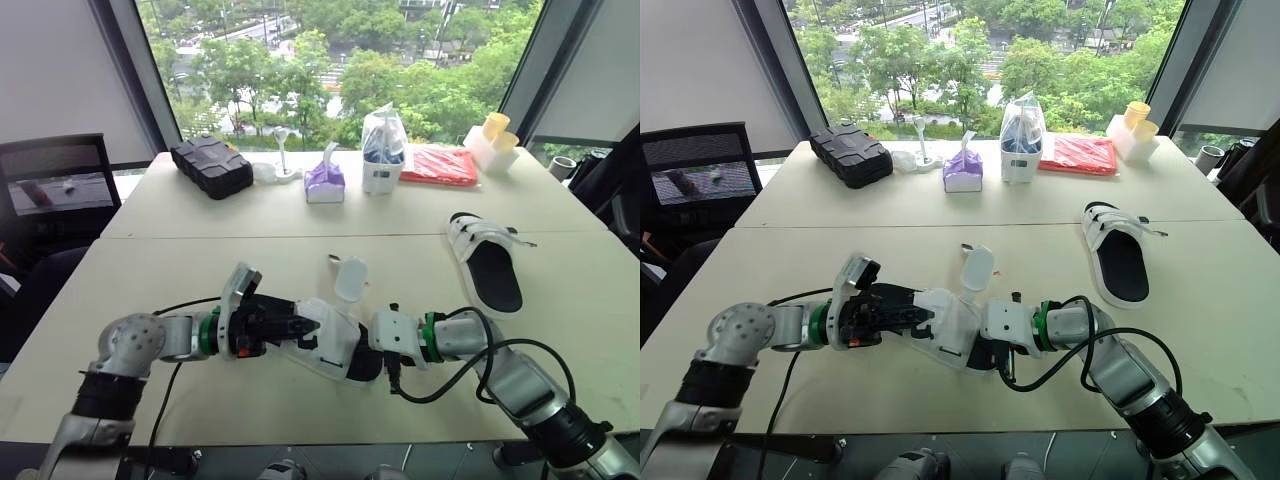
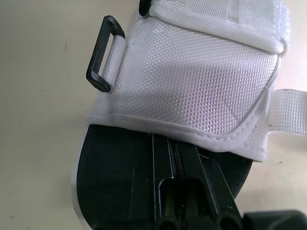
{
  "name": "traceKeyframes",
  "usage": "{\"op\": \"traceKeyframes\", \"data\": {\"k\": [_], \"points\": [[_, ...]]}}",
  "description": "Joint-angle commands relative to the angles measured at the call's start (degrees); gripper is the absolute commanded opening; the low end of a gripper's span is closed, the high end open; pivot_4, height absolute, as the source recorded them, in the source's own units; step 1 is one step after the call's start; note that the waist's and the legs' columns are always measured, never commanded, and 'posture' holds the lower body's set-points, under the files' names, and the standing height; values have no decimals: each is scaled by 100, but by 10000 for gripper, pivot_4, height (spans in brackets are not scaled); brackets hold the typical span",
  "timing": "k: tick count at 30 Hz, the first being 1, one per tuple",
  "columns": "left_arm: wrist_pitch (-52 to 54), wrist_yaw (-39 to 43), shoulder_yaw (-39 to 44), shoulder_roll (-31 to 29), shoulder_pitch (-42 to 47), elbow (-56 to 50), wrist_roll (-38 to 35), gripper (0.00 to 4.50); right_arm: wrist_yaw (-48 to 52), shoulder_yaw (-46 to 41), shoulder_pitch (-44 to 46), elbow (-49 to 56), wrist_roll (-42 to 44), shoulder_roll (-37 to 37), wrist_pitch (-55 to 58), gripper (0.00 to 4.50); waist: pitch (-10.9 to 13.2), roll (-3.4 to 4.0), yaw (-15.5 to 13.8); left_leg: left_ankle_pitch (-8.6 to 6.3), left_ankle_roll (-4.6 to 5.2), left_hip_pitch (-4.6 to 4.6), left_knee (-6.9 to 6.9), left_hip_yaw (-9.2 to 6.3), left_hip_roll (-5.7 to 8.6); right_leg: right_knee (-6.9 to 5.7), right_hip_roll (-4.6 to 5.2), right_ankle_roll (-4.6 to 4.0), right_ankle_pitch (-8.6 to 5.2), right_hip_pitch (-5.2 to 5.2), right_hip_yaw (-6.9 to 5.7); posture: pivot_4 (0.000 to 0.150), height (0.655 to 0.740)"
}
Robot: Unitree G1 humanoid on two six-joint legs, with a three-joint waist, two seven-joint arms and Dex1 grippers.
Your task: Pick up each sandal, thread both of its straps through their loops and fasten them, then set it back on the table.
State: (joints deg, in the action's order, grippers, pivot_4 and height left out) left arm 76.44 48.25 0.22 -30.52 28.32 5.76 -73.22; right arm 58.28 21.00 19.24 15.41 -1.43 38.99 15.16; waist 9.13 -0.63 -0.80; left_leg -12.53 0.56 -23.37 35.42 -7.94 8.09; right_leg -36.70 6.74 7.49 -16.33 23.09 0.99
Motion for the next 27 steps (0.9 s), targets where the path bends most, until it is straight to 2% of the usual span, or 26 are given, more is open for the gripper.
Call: {"op": "traceKeyframes", "data": {"k": [1,3,6,10,13,14,23,25,27], "points": [[289,-233,143,246,248,459,46,873,-14,14,-35,-163,-119,63,43,0,0,0,7,0,0,0,3,0,1,-1,0,0,0,0,1,1500,7400],[247,-330,146,412,351,623,237,873,-24,20,-29,-176,-127,55,31,0,-1,-1,2,1,-1,0,8,1,3,-9,2,0,0,0,2,1500,7400],[187,-286,127,523,445,707,494,9655,-39,25,-17,-189,-134,47,21,0,0,-2,2,1,-2,-1,21,0,3,-20,3,0,0,0,2,1500,7400],[-115,-331,259,812,724,1018,819,27449,-88,34,4,-197,-147,19,17,0,-2,-3,-7,0,-3,-1,30,0,3,-28,3,-1,0,-3,2,1500,7400],[-286,-462,590,995,1021,1411,884,43454,-128,40,18,-205,-157,-5,24,0,-2,-4,-1,0,-3,-1,37,0,3,-29,3,0,0,-5,1,1500,7400],[-336,-511,698,1039,1121,1547,902,44769,-136,44,30,-222,-161,-14,23,0,-2,-4,-3,0,-3,-1,38,0,3,-31,3,0,0,-5,1,1500,7400],[-928,-1235,1726,1245,1736,2505,1180,44769,-212,59,57,-280,-177,-44,-9,0,-1,-5,8,0,-5,-3,41,-1,3,-38,2,1,0,0,-1,1500,7400],[-1167,-1219,1650,1098,1735,2509,1502,44769,-220,66,73,-308,-179,-49,-27,0,0,-7,8,1,-5,-3,42,-1,3,-39,1,1,0,0,-1,1500,7400],[-1306,-812,1209,805,1555,2159,1920,44769,-222,69,79,-316,-180,-46,-37,0,1,-9,25,1,-6,-3,42,0,3,-40,1,1,0,0,0,1500,7400]]}}
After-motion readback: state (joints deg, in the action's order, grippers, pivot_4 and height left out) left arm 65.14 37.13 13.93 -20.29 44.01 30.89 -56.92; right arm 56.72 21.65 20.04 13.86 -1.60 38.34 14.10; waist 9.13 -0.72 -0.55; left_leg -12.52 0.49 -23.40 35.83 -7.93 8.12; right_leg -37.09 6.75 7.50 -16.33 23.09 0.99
